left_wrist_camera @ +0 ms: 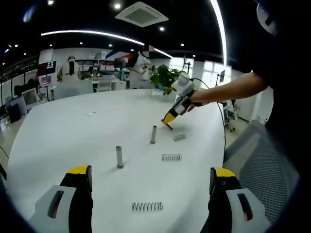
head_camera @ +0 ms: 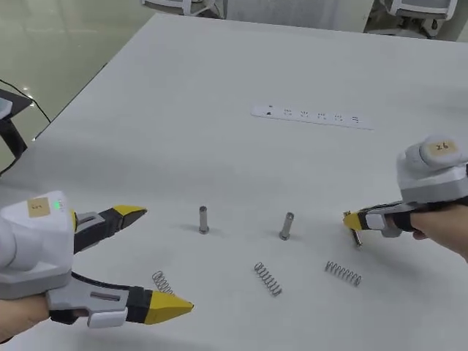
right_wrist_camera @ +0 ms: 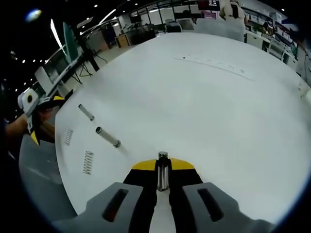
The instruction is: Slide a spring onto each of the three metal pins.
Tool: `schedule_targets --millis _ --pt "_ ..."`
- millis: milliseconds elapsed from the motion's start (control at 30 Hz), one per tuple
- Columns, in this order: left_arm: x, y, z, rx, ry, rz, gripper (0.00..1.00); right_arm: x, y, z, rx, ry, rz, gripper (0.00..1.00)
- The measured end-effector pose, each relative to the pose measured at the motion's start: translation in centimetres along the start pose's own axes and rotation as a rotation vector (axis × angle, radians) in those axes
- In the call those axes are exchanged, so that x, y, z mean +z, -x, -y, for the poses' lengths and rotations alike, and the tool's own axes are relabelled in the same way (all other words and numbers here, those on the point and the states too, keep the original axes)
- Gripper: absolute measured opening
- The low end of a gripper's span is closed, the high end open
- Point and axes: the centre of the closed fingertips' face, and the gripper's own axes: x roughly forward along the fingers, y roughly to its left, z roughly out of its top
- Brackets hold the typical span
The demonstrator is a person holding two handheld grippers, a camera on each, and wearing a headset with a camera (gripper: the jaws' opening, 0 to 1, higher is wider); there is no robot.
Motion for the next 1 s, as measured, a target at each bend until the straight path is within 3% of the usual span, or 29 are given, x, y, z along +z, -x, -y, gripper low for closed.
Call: schedule_targets --millis 533,1000 --pt "0.2 -0.4 -0.1 0.001 -0.001 0.003 0.98 1.0 0.8 0.1 -0.018 0.01 0.068 0.05" --pt "0.3 -0.5 -0.1 0.0 0.0 0.01 0.98 -0.2 1.6 -0.6 -0.042 0.088 0.091 0.05"
